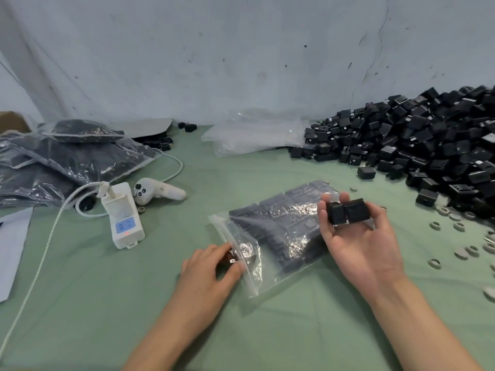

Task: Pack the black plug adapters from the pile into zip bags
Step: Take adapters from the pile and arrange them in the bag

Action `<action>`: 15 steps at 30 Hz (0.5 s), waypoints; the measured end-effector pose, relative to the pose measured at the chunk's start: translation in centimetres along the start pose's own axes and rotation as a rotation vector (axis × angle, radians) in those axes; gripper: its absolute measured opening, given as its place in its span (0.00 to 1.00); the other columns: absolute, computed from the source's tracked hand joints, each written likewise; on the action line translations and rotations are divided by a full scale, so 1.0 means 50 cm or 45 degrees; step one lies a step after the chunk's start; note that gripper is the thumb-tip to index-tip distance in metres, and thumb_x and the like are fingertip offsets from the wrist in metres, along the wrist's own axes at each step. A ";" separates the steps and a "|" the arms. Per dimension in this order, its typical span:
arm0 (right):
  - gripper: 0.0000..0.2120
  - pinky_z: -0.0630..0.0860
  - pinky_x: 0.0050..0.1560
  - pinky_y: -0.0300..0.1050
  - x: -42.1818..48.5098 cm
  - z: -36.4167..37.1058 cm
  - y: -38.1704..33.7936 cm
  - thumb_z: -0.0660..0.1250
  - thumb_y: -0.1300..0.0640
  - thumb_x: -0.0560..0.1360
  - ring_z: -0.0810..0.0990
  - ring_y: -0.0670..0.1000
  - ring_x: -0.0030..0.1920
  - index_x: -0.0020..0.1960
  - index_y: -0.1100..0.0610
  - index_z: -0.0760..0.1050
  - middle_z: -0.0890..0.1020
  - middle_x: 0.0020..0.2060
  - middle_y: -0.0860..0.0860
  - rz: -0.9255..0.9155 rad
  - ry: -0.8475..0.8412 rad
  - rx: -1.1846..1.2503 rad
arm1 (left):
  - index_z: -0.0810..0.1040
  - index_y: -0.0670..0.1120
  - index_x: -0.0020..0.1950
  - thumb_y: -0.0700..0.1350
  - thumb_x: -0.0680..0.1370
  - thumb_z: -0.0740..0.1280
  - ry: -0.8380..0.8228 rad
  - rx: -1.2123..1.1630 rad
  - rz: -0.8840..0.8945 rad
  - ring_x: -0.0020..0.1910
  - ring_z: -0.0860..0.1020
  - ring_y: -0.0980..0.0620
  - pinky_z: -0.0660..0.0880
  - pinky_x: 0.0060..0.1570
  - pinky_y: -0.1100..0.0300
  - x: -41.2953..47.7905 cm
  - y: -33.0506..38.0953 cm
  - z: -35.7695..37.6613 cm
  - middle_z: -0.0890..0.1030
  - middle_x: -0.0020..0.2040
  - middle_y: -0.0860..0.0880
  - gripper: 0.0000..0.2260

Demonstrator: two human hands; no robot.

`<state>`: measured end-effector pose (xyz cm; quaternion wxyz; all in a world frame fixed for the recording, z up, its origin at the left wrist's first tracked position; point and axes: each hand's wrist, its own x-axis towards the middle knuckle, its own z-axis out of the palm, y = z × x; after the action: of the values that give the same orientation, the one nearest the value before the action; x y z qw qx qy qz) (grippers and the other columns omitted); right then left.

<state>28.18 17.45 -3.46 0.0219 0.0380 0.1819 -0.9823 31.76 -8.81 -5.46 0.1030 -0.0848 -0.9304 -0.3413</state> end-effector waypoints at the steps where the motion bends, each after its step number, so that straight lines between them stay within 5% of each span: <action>1: 0.14 0.81 0.55 0.48 0.002 0.003 0.003 0.62 0.49 0.80 0.82 0.59 0.59 0.52 0.59 0.79 0.80 0.60 0.61 0.009 -0.004 -0.010 | 0.76 0.56 0.66 0.60 0.78 0.65 -0.011 0.046 0.017 0.57 0.72 0.57 0.65 0.62 0.56 0.004 0.002 0.003 0.76 0.53 0.64 0.18; 6: 0.14 0.80 0.57 0.48 0.008 0.006 0.009 0.62 0.49 0.80 0.82 0.59 0.58 0.54 0.58 0.78 0.80 0.60 0.60 0.041 -0.017 -0.019 | 0.80 0.53 0.55 0.57 0.75 0.70 0.026 0.005 0.019 0.49 0.72 0.60 0.69 0.59 0.53 0.009 0.007 0.009 0.78 0.44 0.61 0.12; 12: 0.14 0.81 0.55 0.48 0.009 0.011 0.010 0.61 0.48 0.81 0.82 0.58 0.58 0.55 0.57 0.77 0.80 0.60 0.59 0.075 -0.035 -0.053 | 0.78 0.57 0.52 0.61 0.74 0.68 -0.036 -0.029 0.046 0.52 0.72 0.60 0.68 0.61 0.53 -0.002 0.001 0.002 0.78 0.47 0.62 0.11; 15: 0.14 0.81 0.55 0.48 0.012 0.013 0.010 0.61 0.48 0.81 0.82 0.58 0.57 0.54 0.57 0.78 0.80 0.60 0.59 0.079 -0.024 -0.060 | 0.79 0.55 0.51 0.66 0.72 0.63 -0.120 0.004 0.085 0.51 0.72 0.61 0.66 0.60 0.55 -0.001 -0.004 0.000 0.76 0.45 0.61 0.18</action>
<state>27.56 16.73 -3.08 0.0549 0.0338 0.2035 -0.9770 31.75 -8.97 -5.60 0.0707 -0.1318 -0.9314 -0.3320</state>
